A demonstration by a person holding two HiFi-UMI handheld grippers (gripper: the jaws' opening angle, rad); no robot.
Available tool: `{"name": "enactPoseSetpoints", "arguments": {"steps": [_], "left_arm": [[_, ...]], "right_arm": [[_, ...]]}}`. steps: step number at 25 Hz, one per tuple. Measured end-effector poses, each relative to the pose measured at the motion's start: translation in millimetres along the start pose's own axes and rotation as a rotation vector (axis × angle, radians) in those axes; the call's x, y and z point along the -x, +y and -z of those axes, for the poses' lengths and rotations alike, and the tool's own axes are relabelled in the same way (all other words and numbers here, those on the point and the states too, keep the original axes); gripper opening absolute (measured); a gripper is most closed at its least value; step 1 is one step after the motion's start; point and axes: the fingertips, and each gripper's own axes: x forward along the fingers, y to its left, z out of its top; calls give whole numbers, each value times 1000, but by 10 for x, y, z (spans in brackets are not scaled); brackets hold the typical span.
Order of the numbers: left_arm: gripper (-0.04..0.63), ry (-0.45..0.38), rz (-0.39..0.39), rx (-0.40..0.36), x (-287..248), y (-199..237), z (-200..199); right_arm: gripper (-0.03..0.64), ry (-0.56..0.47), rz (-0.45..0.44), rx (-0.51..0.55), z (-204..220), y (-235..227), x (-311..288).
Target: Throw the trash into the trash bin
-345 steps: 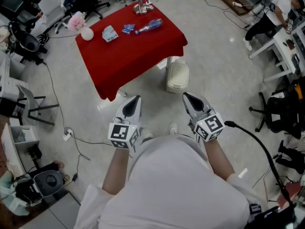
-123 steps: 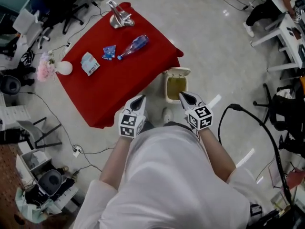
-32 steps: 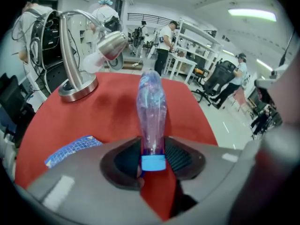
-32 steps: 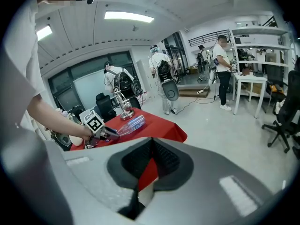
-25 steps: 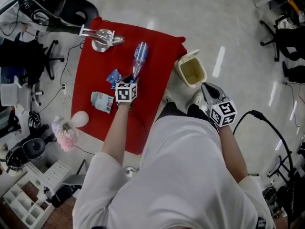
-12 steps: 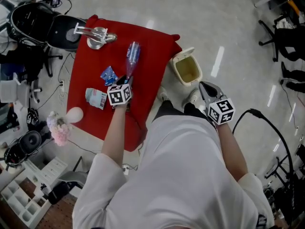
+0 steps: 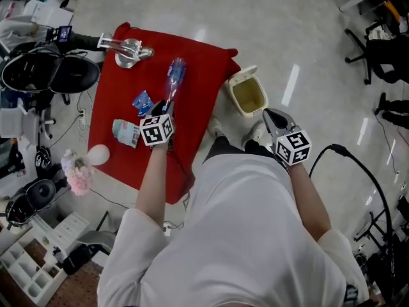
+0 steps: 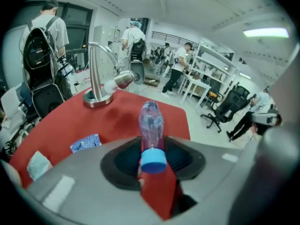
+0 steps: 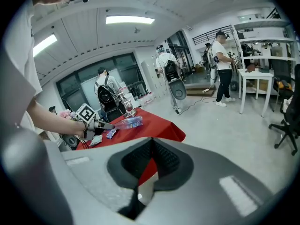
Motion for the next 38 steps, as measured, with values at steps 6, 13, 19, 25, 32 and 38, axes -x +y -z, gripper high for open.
{"name": "enactPoseSetpoints", "arguments": {"steps": [6, 13, 19, 25, 32, 38], "left_arm": [[163, -42, -39, -10, 102, -38, -183], [163, -113, -58, -38, 279, -87, -515], [163, -162, -79, -68, 429, -163, -783], [162, -194, -91, -129, 478, -256, -969], [161, -212, -96, -152, 536, -353, -1029], [161, -226, -92, -164, 604, -428, -1079]], "right_arm": [[0, 5, -10, 2, -4, -49, -3], [0, 9, -29, 12, -40, -51, -69], [0, 3, -39, 18, -39, -45, -57], [0, 0, -40, 17, -34, -88, -51], [0, -2, -30, 8, -2, -141, 22], [0, -5, -31, 2, 26, -158, 53]]}}
